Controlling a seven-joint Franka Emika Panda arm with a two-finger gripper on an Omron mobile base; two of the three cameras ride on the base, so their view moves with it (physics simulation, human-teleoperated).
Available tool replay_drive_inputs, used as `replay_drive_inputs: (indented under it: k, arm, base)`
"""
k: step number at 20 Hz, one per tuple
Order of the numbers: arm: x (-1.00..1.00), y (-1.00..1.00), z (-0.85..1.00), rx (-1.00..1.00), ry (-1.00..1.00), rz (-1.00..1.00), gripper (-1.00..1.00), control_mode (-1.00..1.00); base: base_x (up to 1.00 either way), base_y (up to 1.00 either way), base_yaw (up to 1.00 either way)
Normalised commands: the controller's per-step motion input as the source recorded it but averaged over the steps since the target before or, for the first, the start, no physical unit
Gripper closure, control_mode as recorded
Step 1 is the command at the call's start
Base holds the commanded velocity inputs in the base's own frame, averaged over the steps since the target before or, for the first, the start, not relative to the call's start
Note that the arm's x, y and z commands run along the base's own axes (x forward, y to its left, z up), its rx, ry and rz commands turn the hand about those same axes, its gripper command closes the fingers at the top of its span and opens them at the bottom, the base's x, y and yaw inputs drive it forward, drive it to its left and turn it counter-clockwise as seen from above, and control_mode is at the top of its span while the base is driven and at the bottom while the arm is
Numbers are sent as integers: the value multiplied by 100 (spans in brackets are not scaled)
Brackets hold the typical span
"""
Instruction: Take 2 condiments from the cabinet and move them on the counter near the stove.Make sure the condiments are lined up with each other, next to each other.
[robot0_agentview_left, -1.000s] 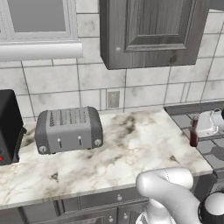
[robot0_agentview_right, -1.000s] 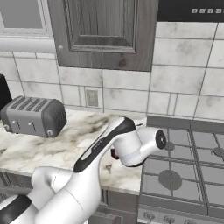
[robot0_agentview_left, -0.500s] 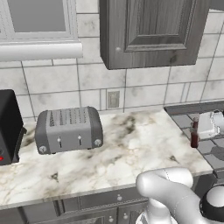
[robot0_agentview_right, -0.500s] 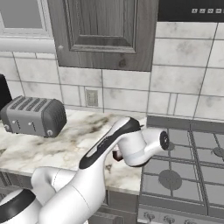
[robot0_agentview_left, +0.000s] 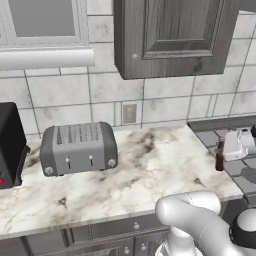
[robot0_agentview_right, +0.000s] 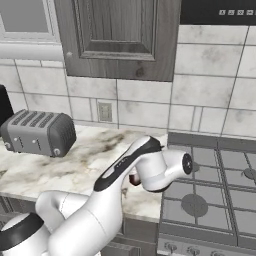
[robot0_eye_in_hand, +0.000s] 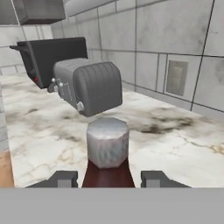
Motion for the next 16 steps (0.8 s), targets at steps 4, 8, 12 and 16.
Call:
replay_drive_inputs:
  k: [4,8,12,16]
  arm:
    - [17,0,-21,2,-1,0,100,-100]
    - [17,-3,-14,7,-1,0,100,-100]
    - [16,-6,-14,5,0,0,100,-100]
    - [14,-10,-17,4,0,0,100,-100]
  base:
    - [0,0,0]
    - [0,0,0]
    - [0,0,0]
    - [0,0,0]
